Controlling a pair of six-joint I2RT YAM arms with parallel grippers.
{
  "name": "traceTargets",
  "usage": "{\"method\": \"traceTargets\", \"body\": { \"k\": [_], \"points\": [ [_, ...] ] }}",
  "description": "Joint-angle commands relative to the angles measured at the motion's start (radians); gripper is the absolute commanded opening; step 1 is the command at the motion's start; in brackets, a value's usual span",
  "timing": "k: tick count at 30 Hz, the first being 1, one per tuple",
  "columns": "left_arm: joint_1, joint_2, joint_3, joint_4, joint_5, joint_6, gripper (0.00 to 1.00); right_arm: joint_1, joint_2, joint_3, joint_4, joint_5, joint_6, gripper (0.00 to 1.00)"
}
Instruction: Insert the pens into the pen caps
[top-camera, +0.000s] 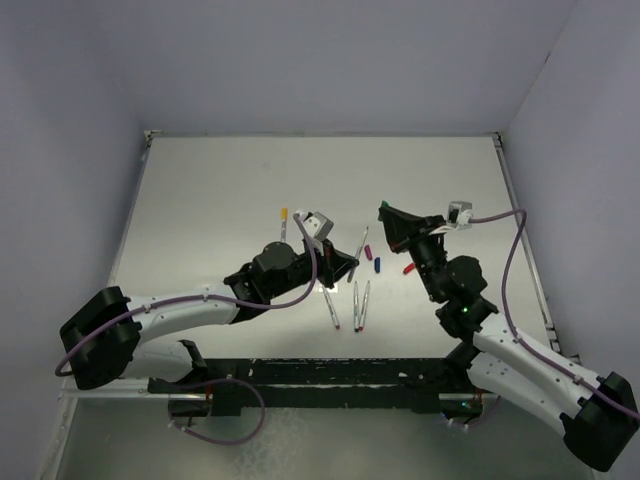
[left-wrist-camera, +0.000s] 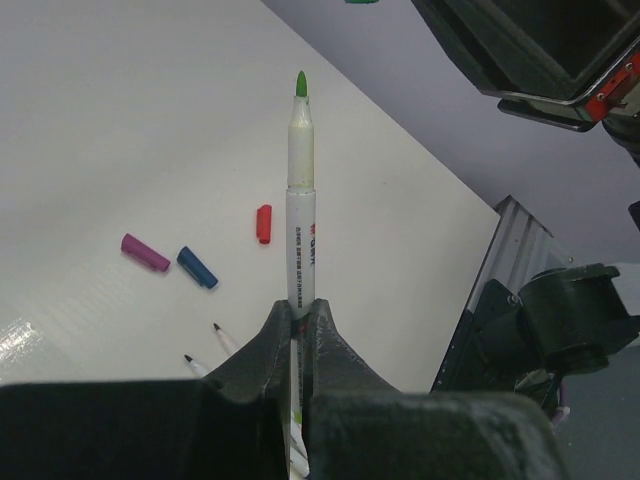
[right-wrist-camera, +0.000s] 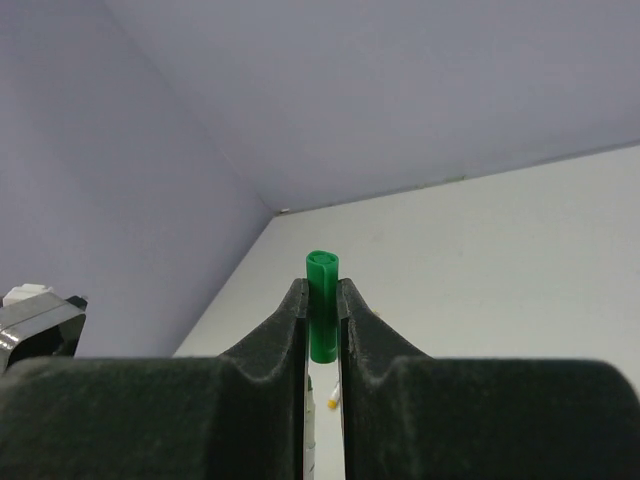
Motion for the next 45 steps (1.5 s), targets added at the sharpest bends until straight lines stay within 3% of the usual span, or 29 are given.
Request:
{"method": "traceTargets", "body": {
  "k": [1, 17, 45],
  "points": [
    [0.000, 0.004, 0.010, 0.111, 0.015, -0.008, 0.00, 0.000, -0.023, -0.021, 0.091, -0.003, 0.032, 0.00],
    [-0.001, 0.011, 0.031, 0.114, 0.036, -0.016, 0.00, 0.002, 0.054, -0.037, 0.217, -0.047, 0.038, 0.00],
    [-0.002, 0.028, 0.029, 0.136, 0.019, -0.024, 0.00, 0.001, 0.089, -0.065, 0.233, -0.073, 0.064, 0.00]
  ]
}}
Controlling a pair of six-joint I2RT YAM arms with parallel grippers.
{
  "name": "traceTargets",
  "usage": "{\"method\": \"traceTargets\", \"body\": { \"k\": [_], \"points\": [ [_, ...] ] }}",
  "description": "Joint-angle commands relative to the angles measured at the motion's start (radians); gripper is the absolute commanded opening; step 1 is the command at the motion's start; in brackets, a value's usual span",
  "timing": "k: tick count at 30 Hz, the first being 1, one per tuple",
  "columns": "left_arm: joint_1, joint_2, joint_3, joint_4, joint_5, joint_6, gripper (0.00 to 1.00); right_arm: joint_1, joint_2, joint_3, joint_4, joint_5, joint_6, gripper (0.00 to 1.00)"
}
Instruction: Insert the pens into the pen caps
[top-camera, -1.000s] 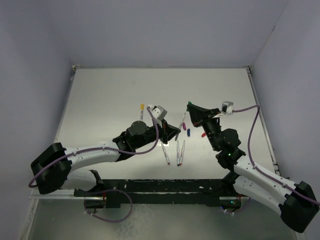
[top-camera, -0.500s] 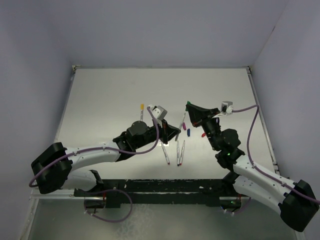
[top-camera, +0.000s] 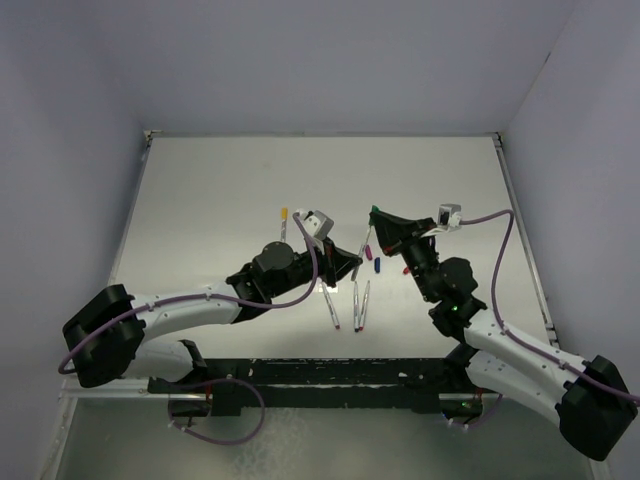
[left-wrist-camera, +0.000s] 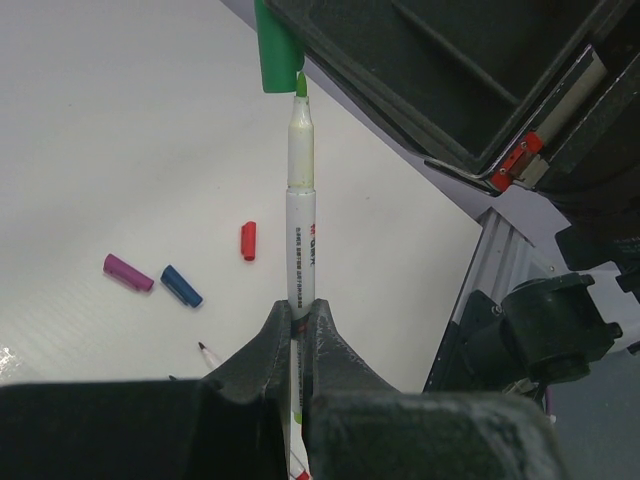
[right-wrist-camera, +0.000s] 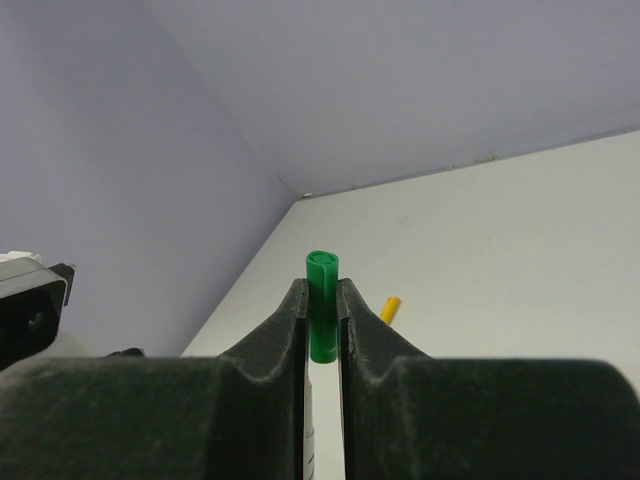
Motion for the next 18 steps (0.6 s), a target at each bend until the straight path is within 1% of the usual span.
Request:
{"method": "traceTargets", "body": {
  "k": [1, 18],
  "points": [
    [-0.002, 0.013, 0.029, 0.068, 0.000, -0.007, 0.00, 0.002, 0.007, -0.002, 0.071, -0.018, 0.016, 0.00],
    [-0.002, 0.011, -0.017, 0.053, -0.003, -0.013, 0.00, 0.001, -0.008, -0.006, 0.065, -0.001, 0.010, 0.00]
  ]
}}
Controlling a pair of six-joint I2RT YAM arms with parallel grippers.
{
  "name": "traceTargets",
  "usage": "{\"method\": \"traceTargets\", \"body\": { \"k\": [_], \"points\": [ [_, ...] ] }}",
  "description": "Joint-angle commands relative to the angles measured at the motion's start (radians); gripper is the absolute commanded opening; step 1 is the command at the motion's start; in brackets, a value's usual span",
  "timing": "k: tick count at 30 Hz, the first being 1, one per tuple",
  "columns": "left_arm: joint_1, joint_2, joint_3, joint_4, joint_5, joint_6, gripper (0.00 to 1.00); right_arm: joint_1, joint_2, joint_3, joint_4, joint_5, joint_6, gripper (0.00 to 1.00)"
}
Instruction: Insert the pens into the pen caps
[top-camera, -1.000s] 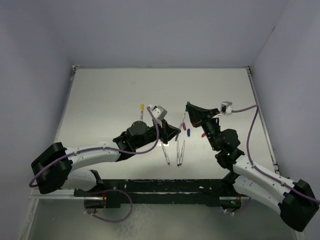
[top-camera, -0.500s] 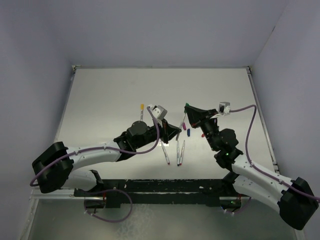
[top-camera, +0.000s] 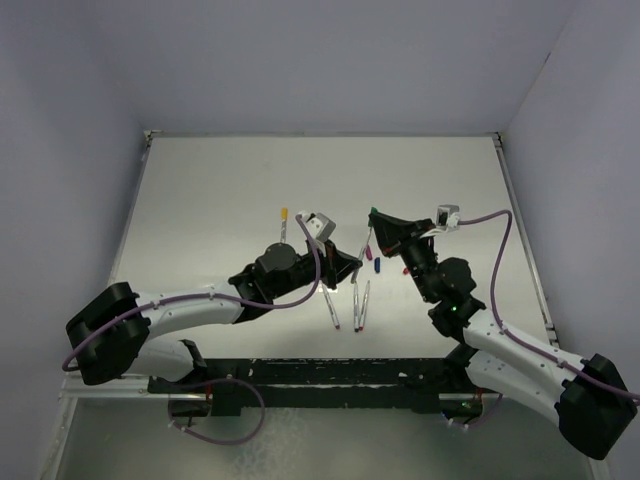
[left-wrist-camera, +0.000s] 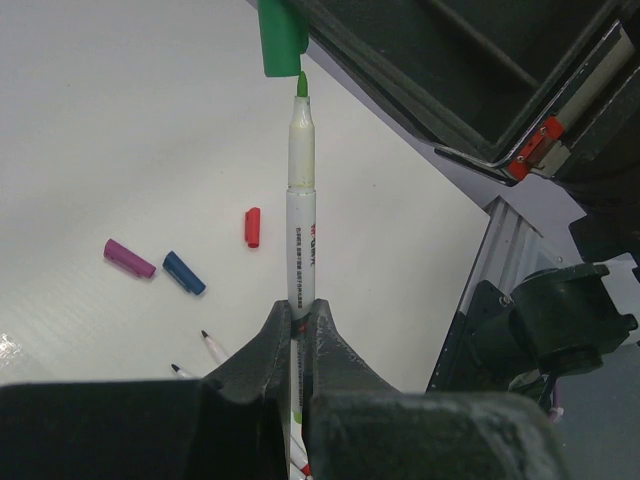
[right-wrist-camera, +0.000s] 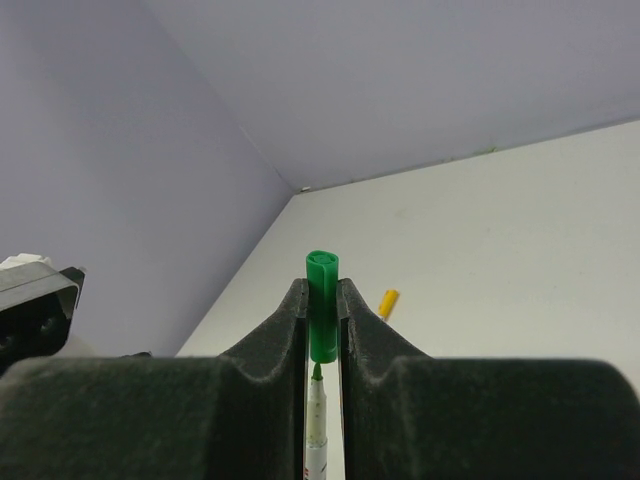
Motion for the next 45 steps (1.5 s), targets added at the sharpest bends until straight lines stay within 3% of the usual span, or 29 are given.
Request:
{"method": "traceTargets", "body": {
  "k": [1, 45],
  "points": [
    [-0.002, -0.014, -0.010, 0.043, -0.003, -0.012, 0.00, 0.002, -0.019, 0.003, 0.056, 0.003, 0.000, 0.00],
    [-0.002, -0.023, 0.003, 0.069, -0.016, -0.004, 0.00, 0.001, 0.004, -0.009, 0.085, -0.014, 0.014, 0.00]
  ]
}}
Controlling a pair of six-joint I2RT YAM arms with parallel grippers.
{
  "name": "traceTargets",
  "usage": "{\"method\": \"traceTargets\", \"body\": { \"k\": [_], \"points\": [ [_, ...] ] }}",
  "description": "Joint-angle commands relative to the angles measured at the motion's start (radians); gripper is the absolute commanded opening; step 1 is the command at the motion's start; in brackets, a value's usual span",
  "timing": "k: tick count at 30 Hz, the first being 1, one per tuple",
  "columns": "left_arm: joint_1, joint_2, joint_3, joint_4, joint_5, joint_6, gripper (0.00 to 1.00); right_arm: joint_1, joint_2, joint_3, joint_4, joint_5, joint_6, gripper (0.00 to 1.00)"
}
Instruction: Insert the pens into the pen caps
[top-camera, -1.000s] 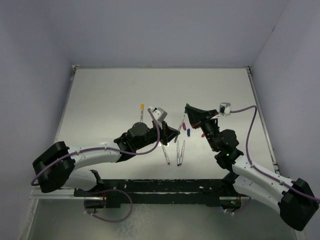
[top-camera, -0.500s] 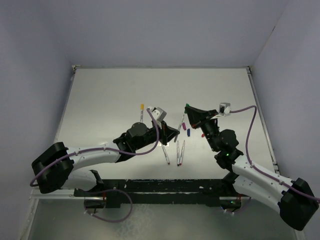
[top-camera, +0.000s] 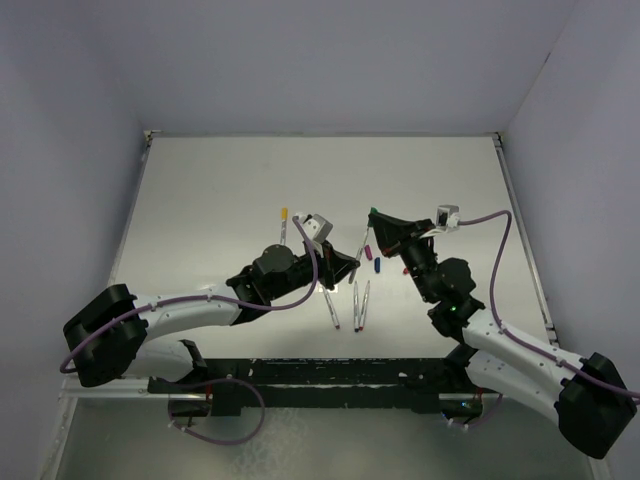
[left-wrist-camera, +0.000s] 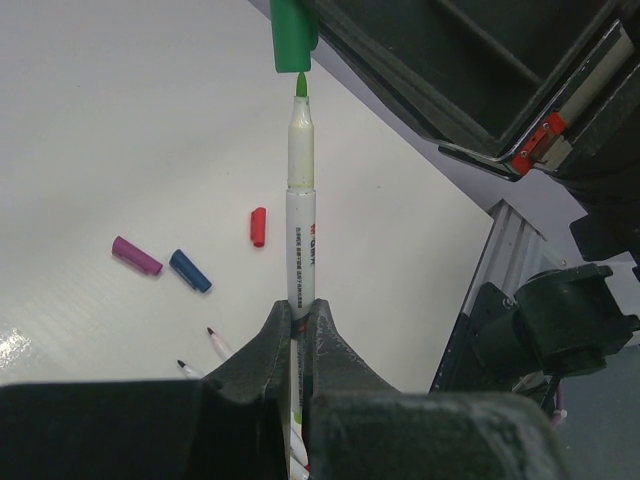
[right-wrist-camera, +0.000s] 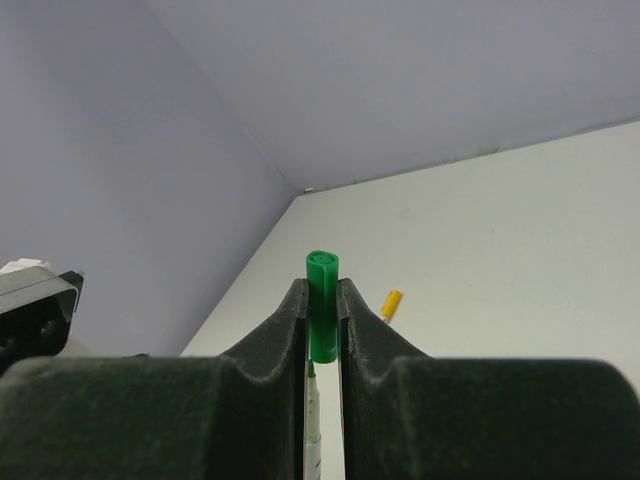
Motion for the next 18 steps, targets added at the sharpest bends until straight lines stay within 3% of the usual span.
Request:
{"method": "traceTargets", "body": {
  "k": [1, 18],
  "points": [
    [-0.002, -0.004, 0.028, 0.063, -0.005, -0.005, 0.00, 0.001, -0.003, -0.005, 0.069, -0.013, 0.011, 0.00],
    [-0.002, 0.009, 0.027, 0.080, -0.010, -0.012, 0.00, 0.002, -0.013, -0.011, 0.069, -0.023, 0.028, 0.00]
  ]
}}
